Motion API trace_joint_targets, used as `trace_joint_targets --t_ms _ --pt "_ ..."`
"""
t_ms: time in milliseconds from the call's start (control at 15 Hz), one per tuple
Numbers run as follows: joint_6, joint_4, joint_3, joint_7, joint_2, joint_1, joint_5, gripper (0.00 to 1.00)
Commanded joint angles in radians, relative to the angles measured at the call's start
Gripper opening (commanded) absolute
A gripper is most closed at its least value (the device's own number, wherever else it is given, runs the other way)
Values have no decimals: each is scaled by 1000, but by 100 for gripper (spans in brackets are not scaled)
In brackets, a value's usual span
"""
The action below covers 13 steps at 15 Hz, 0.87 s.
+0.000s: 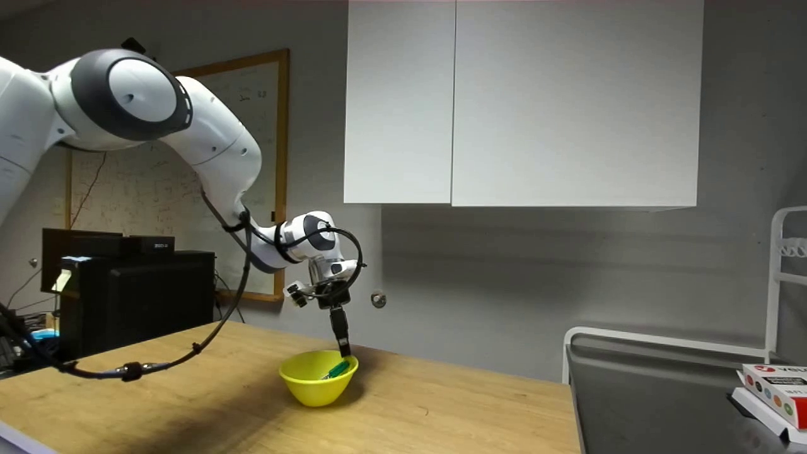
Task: Pick the marker and put it in the bowl
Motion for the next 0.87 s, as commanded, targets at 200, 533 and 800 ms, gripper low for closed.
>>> trace_joint_targets --t_ms 200,533,800 --pt "-7 -73 15 -47 -94 21 93 100" --pt "-2 -159 58 -208 -230 20 249 100" --pt "-13 -218 86 -413 -329 20 375 100"
